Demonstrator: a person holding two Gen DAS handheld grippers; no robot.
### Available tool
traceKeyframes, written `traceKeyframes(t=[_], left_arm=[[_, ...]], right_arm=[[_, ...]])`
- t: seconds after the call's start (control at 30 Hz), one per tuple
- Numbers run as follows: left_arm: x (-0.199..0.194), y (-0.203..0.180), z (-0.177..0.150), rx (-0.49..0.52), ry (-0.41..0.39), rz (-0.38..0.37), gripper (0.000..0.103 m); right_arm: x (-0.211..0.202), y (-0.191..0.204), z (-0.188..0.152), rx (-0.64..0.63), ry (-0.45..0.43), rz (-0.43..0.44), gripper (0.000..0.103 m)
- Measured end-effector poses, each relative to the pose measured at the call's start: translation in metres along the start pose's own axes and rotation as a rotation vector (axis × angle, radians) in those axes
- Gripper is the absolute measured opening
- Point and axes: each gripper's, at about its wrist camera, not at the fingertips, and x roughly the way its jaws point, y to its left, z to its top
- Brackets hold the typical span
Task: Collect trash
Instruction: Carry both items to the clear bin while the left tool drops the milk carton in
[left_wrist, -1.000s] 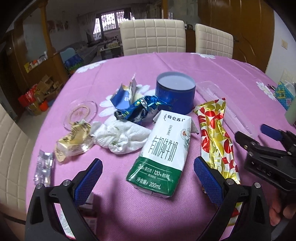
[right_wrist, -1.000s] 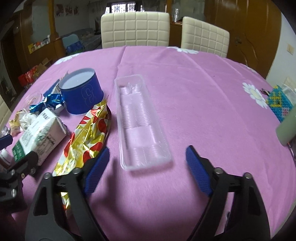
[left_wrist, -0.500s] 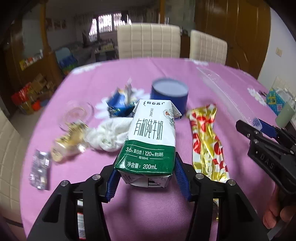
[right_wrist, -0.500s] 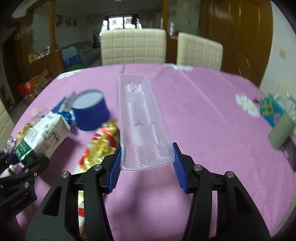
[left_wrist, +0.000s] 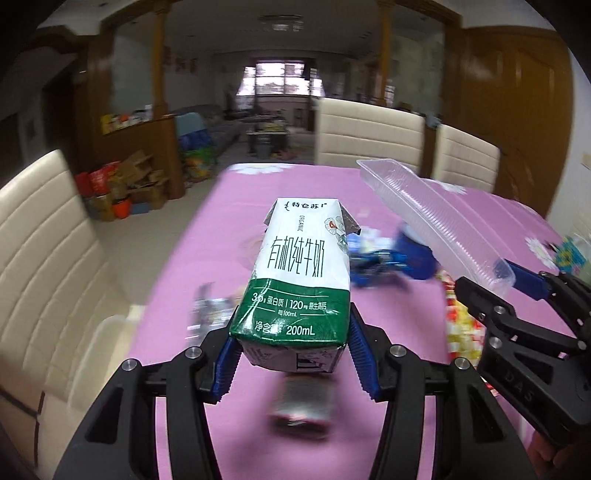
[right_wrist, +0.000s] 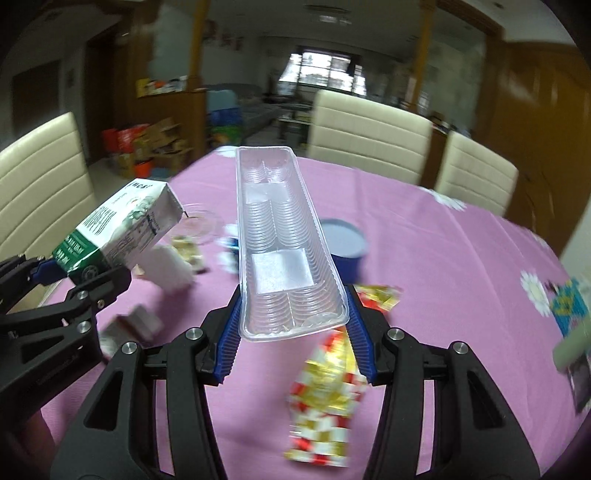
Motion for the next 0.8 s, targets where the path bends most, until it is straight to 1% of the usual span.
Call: traceKeyframes(t=[0.2,0.37,0.57,0.73,0.77,0.8], left_arm=[[-0.008,0.054,-0.009,-0.089,0.007,0.120,0.051],[-0.012,0.094,-0.018,-0.138,0.015,0.198,0.051],[-0.014,0.139,-0.029,-0.180,0.017,0.279,0.051],[-0.010,0.170,-0.036,-0.215,0.031,0.327,0.053],[-0.009,0.171,-0.036,-0.216,0.031,0.339,0.053],[-0.009,0.175,-0.036,-0.214,0.023,0.358,0.061]], right_arm=[[-0.003,0.059,0.014,-0.108,-0.007,0.088,0.053],[-0.004,0.106,0.024,-0.178,-0.012,0.147,0.054],[0.001,0.149,0.032,-0.248,-0.009,0.184,0.054],[0.002,0.171,0.032,-0.272,-0.006,0.199,0.054],[0.003,0.175,0.033,-0.278,-0.005,0.198,0.054],[0.005,0.177,0.033,-0.281,-0.004,0.197,0.054]])
